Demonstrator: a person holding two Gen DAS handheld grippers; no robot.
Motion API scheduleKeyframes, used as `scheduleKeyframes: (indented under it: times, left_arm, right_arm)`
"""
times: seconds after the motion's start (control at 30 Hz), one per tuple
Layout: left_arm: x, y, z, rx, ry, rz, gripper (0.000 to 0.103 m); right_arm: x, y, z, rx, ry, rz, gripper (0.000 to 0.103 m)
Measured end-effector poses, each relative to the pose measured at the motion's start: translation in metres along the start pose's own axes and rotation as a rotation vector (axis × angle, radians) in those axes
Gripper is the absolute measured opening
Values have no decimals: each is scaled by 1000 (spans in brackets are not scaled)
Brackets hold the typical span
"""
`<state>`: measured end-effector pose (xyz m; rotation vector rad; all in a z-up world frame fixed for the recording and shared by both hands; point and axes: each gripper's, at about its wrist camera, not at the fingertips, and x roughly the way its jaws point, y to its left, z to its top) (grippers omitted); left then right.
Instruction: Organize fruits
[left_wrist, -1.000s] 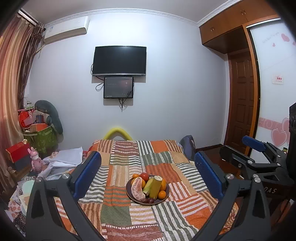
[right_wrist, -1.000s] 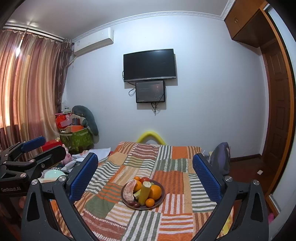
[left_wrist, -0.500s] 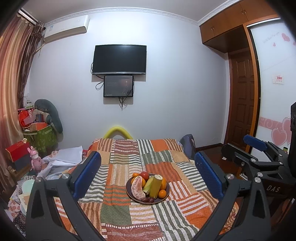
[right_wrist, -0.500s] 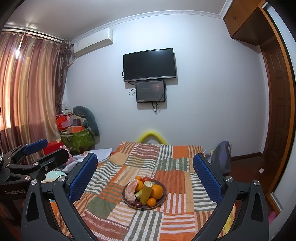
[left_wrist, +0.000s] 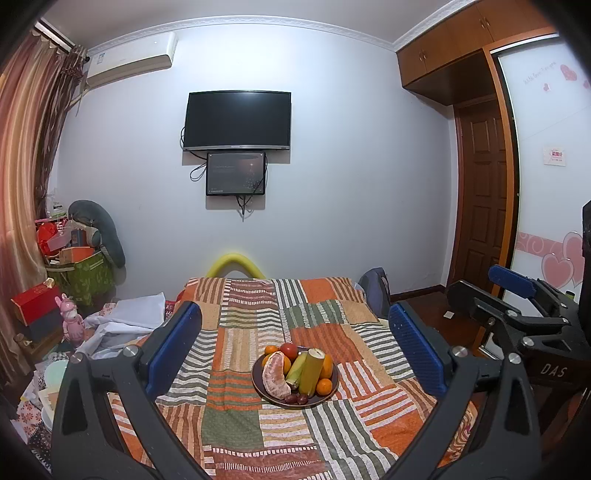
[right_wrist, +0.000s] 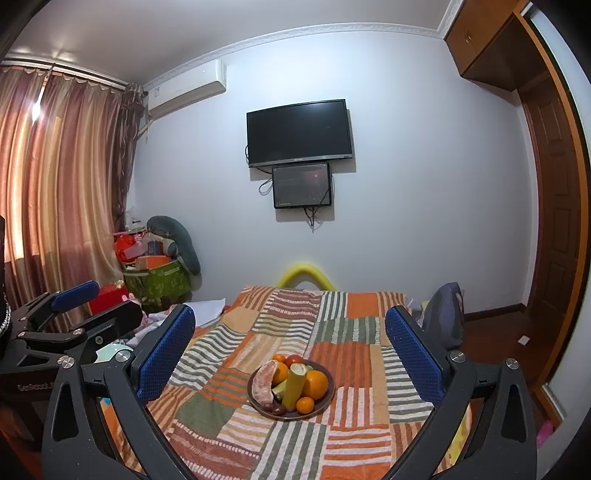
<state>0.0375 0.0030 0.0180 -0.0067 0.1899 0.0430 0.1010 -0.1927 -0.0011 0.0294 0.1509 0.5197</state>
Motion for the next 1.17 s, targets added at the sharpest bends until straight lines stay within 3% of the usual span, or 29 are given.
scheduleKeyframes:
  times: [1.17]
  left_arm:
    - [5, 1, 3, -24, 21, -10, 103]
  right_arm:
    - [1, -3, -3, 7, 16, -4, 103]
